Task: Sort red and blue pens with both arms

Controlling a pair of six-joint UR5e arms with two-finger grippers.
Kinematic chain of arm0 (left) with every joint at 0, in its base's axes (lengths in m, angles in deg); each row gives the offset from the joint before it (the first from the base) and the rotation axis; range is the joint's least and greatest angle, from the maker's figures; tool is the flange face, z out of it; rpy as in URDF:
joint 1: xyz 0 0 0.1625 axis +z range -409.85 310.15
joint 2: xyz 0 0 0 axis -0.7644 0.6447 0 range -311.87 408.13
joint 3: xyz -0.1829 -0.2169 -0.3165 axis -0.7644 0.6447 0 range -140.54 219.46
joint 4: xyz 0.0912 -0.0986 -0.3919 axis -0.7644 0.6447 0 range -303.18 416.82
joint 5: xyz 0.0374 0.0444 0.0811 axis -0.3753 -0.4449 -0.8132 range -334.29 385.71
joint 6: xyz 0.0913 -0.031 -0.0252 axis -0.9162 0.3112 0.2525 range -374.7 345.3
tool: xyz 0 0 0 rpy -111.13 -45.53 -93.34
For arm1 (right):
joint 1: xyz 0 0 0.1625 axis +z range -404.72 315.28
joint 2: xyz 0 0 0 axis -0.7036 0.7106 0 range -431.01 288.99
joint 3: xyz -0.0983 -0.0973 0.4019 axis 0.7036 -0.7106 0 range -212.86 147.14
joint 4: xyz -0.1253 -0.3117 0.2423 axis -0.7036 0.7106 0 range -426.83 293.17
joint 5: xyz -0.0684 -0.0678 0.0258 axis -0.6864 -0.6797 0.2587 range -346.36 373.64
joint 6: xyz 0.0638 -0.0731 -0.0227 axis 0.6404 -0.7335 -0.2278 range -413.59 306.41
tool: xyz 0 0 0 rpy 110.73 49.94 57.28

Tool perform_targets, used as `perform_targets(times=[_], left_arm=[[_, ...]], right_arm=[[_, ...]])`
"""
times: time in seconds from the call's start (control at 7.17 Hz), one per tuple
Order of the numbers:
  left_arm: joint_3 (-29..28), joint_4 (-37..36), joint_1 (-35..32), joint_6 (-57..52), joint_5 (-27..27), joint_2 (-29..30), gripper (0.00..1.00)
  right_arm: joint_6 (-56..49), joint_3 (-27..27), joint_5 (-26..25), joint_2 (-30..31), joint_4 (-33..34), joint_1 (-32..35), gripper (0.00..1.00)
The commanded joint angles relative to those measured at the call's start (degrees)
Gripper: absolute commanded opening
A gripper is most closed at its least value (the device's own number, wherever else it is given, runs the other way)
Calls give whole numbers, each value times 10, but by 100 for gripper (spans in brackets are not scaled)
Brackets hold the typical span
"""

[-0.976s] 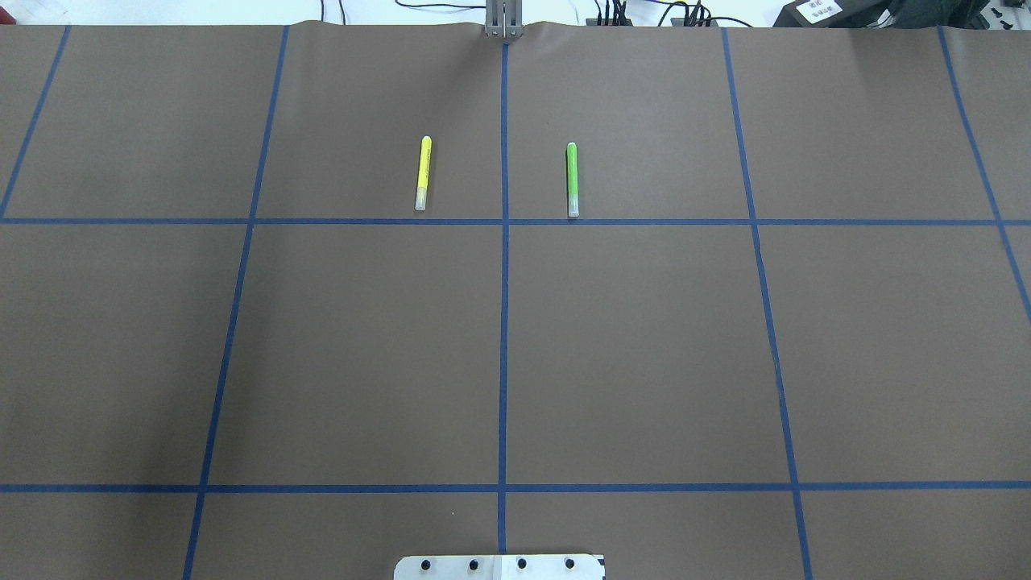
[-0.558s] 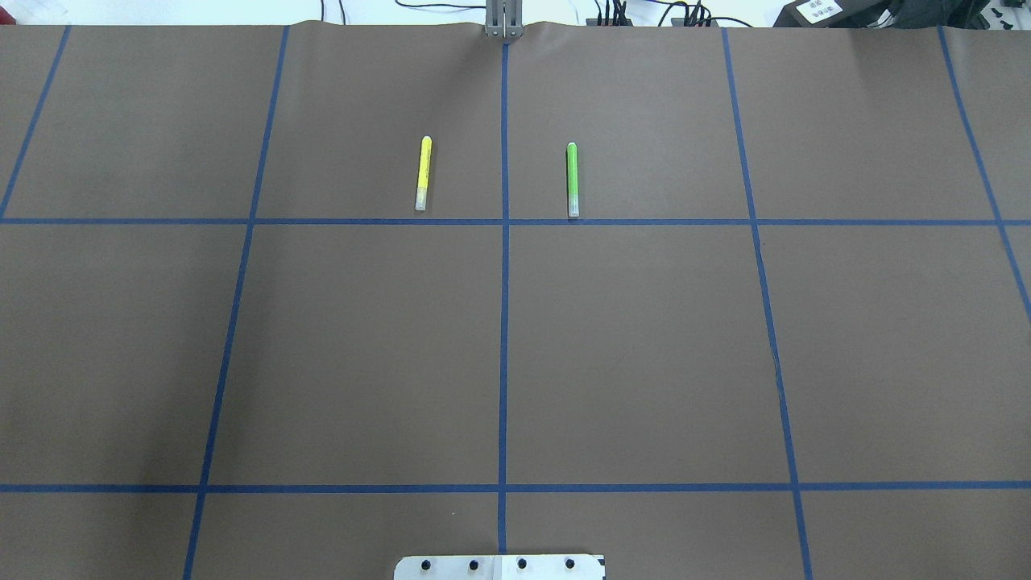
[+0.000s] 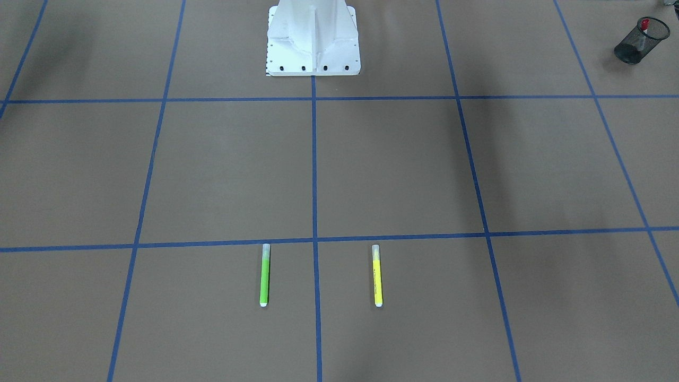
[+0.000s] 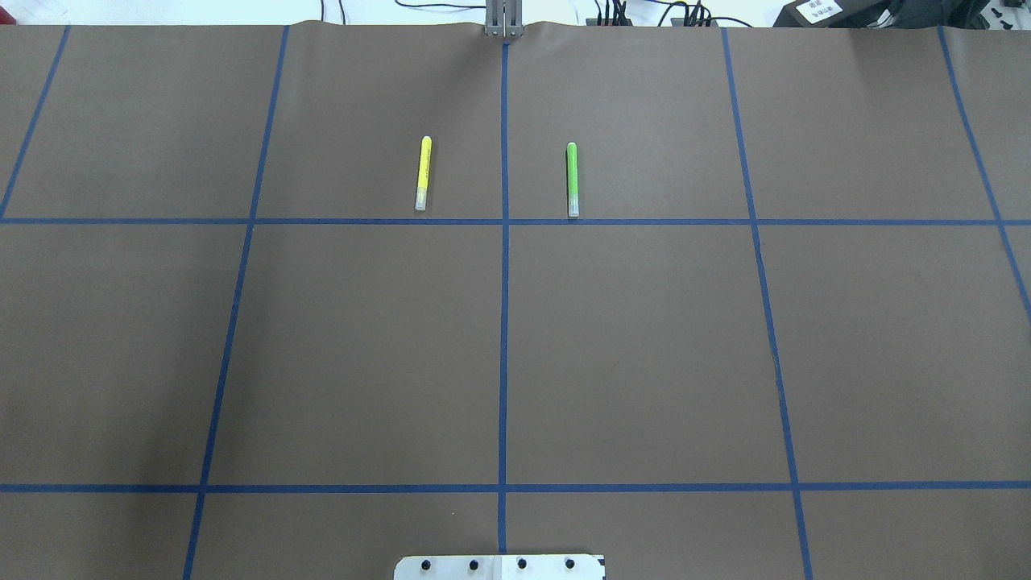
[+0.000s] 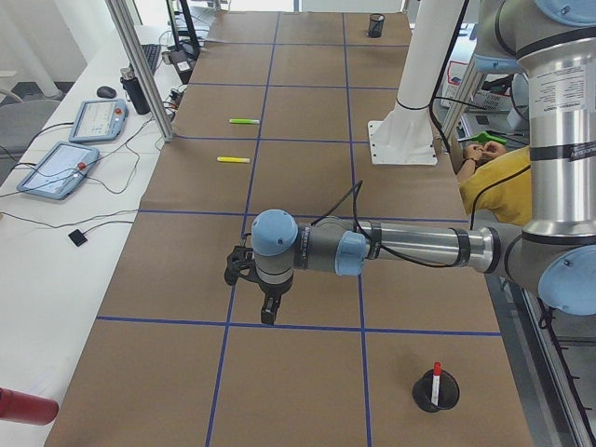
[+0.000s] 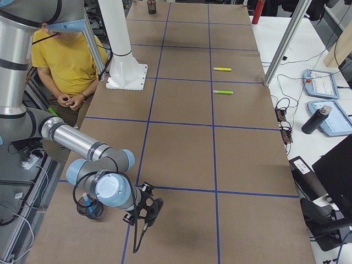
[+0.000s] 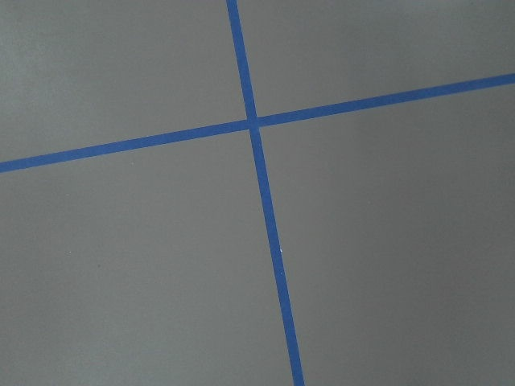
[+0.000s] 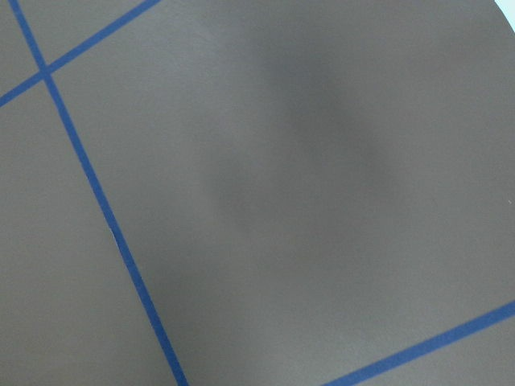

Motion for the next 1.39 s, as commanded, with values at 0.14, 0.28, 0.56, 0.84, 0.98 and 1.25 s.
perform_targets(times=[0.14,0.28,0.56,0.84,0.98,1.25], left_arm=[[-2,0,0,0,1,0,100],[-2,0,0,0,0,0,100],[-2,-1,0,0,1,0,100],[-2,-2,0,1,11,0,100],[-1,0,0,1,12,0,100],[-2,0,0,0,7,0,100]], right_arm=[[1,4,-15,-73,-5,-112,100],[17,7,-35,-91,-5,-139,100],[60,31,-104,-123,-2,-213,100],[60,33,-109,-136,-2,-239,100],[60,33,-108,-135,-2,-239,100],[60,32,-107,-133,-6,-239,100]])
